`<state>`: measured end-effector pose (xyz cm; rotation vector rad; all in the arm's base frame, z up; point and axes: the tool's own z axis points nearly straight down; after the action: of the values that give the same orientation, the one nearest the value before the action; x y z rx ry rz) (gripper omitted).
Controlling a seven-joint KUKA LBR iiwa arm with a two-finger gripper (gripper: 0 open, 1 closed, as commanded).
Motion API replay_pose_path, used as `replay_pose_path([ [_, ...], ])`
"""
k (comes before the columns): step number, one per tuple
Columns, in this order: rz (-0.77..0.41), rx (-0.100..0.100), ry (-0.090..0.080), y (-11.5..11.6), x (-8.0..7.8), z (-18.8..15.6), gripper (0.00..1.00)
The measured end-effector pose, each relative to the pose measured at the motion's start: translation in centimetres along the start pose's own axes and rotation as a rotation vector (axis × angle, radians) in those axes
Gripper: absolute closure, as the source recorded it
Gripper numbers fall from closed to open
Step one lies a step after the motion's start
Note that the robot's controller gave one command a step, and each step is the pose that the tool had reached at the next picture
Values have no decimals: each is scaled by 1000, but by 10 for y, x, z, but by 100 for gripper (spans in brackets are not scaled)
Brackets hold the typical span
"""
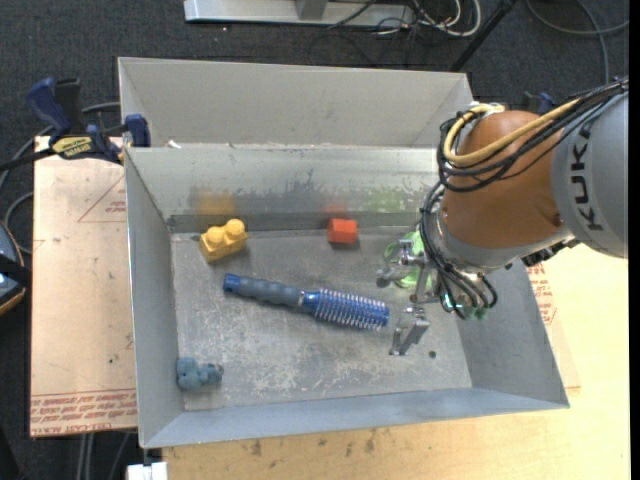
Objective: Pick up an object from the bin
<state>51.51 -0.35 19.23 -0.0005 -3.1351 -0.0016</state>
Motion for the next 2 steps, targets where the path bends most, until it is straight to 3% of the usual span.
replay_pose_path([
  [1,-9,0,-8,27,-72,120,0],
  [2,42,-1,-10,43,-61,91,0],
])
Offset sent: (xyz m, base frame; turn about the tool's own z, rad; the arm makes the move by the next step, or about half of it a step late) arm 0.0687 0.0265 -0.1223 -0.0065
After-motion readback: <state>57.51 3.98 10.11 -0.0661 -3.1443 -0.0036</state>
